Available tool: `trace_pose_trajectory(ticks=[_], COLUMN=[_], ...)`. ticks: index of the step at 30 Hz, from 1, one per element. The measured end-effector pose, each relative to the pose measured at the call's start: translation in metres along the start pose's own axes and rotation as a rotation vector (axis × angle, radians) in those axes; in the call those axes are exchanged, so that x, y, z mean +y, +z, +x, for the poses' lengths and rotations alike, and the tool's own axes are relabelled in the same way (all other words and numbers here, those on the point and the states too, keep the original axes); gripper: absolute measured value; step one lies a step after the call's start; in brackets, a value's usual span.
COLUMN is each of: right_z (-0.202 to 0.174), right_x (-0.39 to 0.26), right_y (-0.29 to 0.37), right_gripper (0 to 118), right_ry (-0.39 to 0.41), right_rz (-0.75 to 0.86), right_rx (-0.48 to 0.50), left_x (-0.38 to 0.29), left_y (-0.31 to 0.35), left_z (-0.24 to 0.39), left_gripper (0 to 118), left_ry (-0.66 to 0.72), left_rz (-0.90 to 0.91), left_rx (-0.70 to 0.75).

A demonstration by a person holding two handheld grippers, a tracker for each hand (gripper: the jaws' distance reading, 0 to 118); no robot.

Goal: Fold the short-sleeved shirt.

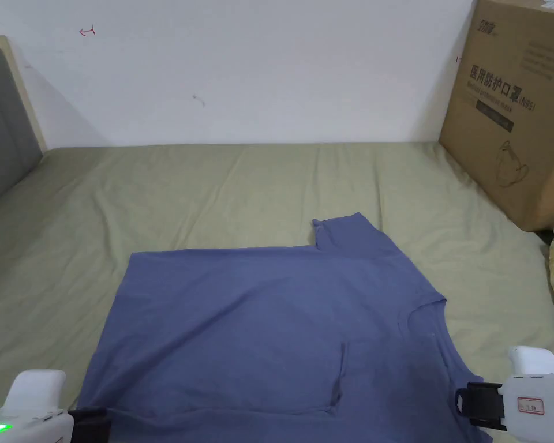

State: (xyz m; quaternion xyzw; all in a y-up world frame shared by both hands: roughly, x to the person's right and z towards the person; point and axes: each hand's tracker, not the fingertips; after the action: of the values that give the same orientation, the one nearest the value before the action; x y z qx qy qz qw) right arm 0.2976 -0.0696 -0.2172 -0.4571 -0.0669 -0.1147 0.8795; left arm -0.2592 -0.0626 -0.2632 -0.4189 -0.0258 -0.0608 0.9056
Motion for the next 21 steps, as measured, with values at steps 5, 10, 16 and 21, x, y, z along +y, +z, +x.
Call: trace_pose_trajectory(ticks=[5, 10, 16, 21], right_z=[-0.015, -0.023, -0.031, -0.033], right_x=[-0.002, -0.014, -0.015, -0.016], right_y=[0.017, 0.011, 0.0, -0.002], right_gripper=[1, 0, 0, 0], right_ry=[0.074, 0.049, 0.069, 0.071], right_rz=[0.063, 0.031, 0.002, -0.01], right_rx=[-0.011, 0.045, 0.044, 0.049], left_x=[-0.002, -0.031, -0.039, -0.027], left_y=[0.022, 0.018, 0.006, 0.007], left_z=[0.004, 0.002, -0.016, -0.02], left_gripper=[0, 0, 97, 106], left_ry=[0.029, 0.071, 0.084, 0.092], left_rz=[0.031, -0.017, -0.044, -0.018], left_rx=[-0.073, -0.081, -0.043, -0.058])
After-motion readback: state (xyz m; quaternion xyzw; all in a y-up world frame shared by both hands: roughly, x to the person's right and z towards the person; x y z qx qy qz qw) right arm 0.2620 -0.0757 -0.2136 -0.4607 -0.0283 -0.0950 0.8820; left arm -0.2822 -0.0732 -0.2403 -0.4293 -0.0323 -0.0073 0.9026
